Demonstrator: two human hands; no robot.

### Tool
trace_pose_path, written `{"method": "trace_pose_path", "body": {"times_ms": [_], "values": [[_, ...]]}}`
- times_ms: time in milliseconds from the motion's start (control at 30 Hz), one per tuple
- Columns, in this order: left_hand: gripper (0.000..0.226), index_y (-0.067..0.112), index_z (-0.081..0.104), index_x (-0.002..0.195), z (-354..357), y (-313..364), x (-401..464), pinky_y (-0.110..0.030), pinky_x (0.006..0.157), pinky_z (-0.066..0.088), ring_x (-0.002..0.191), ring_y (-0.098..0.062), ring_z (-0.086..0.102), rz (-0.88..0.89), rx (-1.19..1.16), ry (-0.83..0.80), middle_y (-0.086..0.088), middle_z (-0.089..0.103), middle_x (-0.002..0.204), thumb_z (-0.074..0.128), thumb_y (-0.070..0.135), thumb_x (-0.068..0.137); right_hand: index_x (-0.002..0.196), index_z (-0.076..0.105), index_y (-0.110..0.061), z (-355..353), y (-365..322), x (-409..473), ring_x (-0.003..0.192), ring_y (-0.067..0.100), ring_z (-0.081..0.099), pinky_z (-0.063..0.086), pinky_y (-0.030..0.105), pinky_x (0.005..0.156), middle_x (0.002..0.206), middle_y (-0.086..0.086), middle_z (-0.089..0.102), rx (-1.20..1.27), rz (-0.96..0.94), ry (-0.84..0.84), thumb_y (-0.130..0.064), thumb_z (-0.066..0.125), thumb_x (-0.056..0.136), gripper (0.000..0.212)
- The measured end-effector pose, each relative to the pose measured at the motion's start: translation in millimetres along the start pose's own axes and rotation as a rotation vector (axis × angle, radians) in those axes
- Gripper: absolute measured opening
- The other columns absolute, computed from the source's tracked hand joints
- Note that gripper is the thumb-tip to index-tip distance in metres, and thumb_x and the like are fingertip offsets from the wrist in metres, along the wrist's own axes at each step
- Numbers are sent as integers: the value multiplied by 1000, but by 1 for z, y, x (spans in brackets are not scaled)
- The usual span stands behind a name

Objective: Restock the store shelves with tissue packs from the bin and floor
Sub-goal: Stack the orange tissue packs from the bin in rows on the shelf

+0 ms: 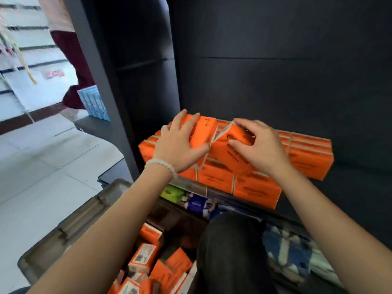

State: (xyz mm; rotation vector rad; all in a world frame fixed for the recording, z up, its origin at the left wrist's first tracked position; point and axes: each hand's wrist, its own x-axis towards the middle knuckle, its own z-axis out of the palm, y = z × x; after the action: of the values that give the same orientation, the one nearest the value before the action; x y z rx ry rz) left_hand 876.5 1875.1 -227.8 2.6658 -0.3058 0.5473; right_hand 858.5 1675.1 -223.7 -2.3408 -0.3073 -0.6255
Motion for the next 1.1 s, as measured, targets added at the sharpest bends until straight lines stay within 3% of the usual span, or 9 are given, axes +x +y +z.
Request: {"method": "trace_pose_path", "body": {"times_ms": [200, 400, 500, 667, 767, 867, 1100], "values": [[81, 38, 20, 146, 48, 46, 61, -46, 108, 30, 131, -41, 28, 42, 148, -210, 3, 11, 157, 52, 65, 76, 132, 53, -23, -59, 55, 33, 112, 24, 53, 39, 30, 96, 118, 4, 57, -321, 102, -138, -30, 71, 80, 55], [73, 41, 18, 146, 91, 50, 87, -47, 107, 27, 136, -34, 20, 71, 302, -404, 5, 9, 157, 41, 68, 82, 135, 48, -30, -51, 88, 42, 122, 17, 48, 37, 28, 99, 135, -5, 51, -403, 174, -280, -39, 66, 84, 54], [67, 41, 22, 145, 96, 44, 93, -49, 109, 25, 138, -32, 18, 63, 256, -456, 3, 14, 156, 33, 71, 85, 135, 45, -34, -47, 92, 46, 124, 14, 46, 38, 27, 98, 138, -9, 47, -456, 168, -289, -45, 63, 84, 55], [70, 40, 24, 145, 98, 37, 116, -50, 112, 24, 139, -35, 20, -7, 103, -503, -6, 19, 154, 45, 67, 84, 134, 46, -35, -50, 94, 54, 125, 16, 46, 40, 32, 96, 139, -9, 47, -441, 201, -312, -46, 65, 82, 56], [76, 38, 20, 147, 101, 35, 127, -46, 112, 27, 139, -34, 25, -70, 44, -599, -8, 16, 156, 54, 62, 83, 132, 47, -34, -52, 96, 53, 124, 15, 46, 41, 33, 96, 139, -10, 47, -418, 214, -327, -46, 65, 82, 54], [87, 32, 13, 149, 103, 36, 131, -41, 109, 32, 136, -31, 32, -147, -7, -690, -8, 24, 153, 60, 59, 80, 133, 46, -35, -55, 100, 50, 124, 15, 46, 43, 35, 96, 138, -9, 47, -410, 230, -334, -46, 64, 83, 54], [99, 32, 18, 147, 101, 45, 131, -43, 103, 39, 131, -32, 38, -116, 32, -574, -9, 33, 148, 73, 58, 69, 136, 42, -35, -54, 101, 45, 122, 15, 48, 45, 34, 91, 139, -8, 47, -429, 249, -328, -46, 63, 84, 57]]}}
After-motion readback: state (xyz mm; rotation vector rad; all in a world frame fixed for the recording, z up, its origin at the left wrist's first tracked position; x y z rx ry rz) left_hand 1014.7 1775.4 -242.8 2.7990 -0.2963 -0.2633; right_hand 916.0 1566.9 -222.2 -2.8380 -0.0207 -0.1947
